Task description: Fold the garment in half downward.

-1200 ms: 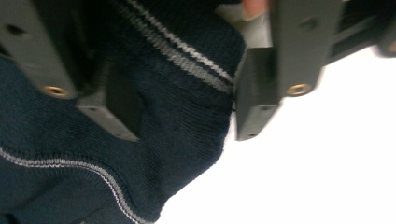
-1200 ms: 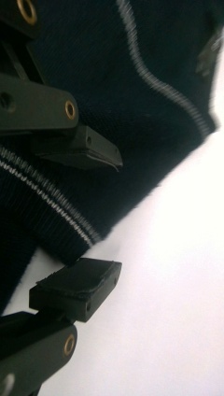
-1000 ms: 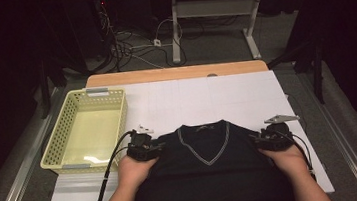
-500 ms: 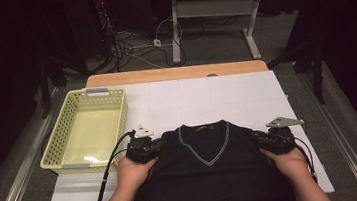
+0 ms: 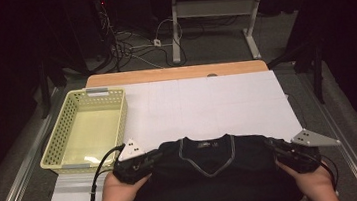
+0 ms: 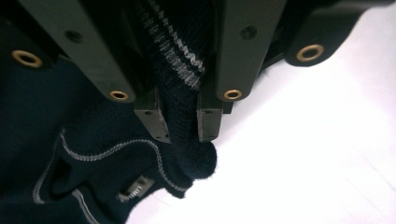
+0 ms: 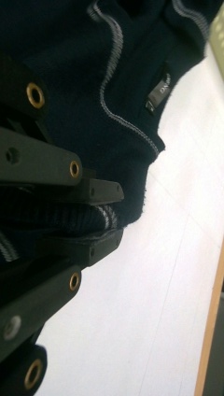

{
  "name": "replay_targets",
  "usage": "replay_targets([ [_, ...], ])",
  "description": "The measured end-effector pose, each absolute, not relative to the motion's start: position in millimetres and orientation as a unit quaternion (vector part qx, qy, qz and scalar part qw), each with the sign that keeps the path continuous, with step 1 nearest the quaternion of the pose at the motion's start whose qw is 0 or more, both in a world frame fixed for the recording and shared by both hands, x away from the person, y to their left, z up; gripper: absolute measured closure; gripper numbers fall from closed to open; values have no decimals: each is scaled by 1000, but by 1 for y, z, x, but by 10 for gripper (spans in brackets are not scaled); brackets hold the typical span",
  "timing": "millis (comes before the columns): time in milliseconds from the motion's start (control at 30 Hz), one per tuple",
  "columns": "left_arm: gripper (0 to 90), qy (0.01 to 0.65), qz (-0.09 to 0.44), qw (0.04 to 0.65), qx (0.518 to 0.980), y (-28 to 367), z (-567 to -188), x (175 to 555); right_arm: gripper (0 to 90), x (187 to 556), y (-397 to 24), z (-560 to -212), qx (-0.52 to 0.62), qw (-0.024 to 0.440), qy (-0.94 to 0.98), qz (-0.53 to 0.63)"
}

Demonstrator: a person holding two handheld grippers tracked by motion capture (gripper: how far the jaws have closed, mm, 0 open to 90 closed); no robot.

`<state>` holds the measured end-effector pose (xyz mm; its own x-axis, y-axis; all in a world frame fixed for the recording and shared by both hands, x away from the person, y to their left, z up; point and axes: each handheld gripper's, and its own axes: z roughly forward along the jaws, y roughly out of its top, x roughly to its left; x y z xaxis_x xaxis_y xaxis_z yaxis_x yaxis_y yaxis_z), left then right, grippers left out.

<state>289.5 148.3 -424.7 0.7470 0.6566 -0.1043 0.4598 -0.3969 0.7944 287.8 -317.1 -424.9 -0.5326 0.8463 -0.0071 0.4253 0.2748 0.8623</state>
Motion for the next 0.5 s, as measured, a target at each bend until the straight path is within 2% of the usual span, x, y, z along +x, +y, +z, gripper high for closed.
replay_targets([
  [300, 743, 330, 84, 433, 835, 156, -444, 249, 775, 239, -321, -434, 412, 232, 760, 446],
  [500, 735, 324, 89, 423, 842, 156, -454, 235, 774, 221, -320, -450, 415, 225, 765, 438],
])
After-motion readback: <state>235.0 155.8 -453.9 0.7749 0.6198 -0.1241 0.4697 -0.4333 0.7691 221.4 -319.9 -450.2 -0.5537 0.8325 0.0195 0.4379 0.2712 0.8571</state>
